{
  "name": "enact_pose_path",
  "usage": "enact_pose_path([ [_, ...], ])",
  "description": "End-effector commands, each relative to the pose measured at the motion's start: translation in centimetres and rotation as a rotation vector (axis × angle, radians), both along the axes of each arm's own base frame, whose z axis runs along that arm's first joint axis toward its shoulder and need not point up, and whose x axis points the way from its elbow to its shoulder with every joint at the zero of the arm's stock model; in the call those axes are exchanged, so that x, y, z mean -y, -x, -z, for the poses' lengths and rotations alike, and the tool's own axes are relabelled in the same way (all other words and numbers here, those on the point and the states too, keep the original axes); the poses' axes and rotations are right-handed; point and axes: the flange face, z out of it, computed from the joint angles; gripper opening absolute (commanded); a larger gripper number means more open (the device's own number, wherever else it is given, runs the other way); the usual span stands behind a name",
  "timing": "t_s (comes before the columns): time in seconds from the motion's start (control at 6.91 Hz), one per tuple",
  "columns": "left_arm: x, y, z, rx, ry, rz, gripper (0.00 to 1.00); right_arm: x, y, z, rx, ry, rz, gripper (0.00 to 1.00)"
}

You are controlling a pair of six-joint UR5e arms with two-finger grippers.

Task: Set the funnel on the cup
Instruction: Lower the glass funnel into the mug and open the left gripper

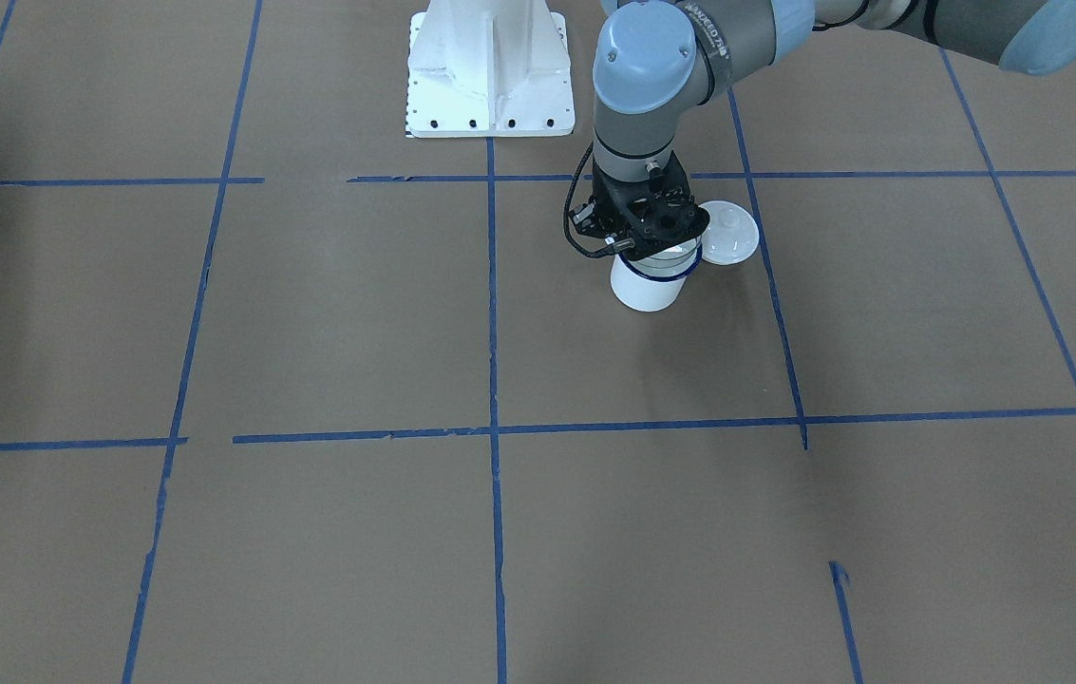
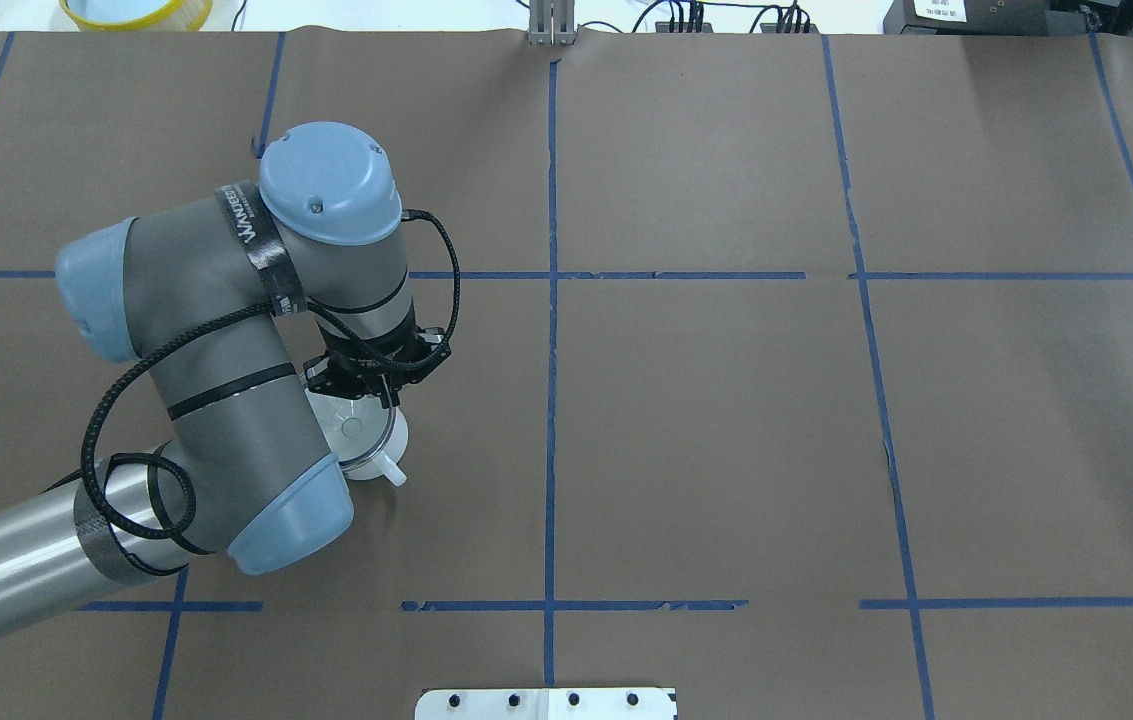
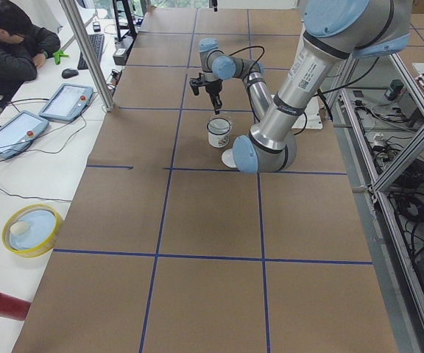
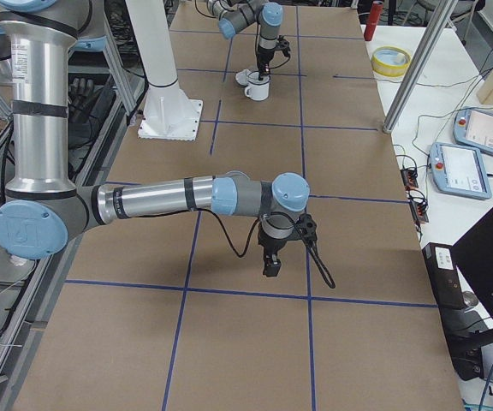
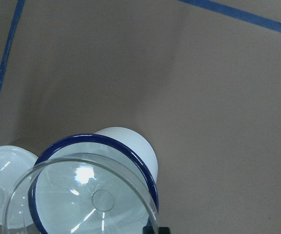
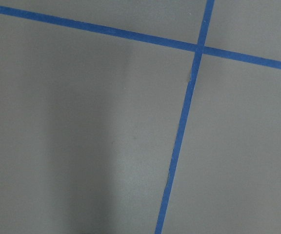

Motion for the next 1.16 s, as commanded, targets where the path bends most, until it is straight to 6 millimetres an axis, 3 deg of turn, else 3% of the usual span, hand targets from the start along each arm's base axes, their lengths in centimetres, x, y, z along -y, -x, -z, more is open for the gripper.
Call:
enact_pose_path([
  [0.0, 0.02, -0.19, -0.26, 0.005, 0.0, -0.003, 0.0, -0.01, 0.0, -0.01, 0.0, 0.0, 0.0, 1.0],
  [0.29, -0.03, -0.29, -0.32, 0.006, 0.0, -0.006, 0.0, -0.01, 0.0, -0.01, 0.0, 0.0, 0.0, 1.0],
  [0.87, 0.27, -0.74, -0.74, 0.003, -0.004, -0.007, 0.51, -0.01, 0.0, -0.01, 0.0, 0.0, 0.0, 1.0],
  [1.01, 0.21, -0.4, -0.38, -0.003, -0.013, -0.004, 0.74, -0.01, 0.0, -0.01, 0.0, 0.0, 0.0, 1.0],
])
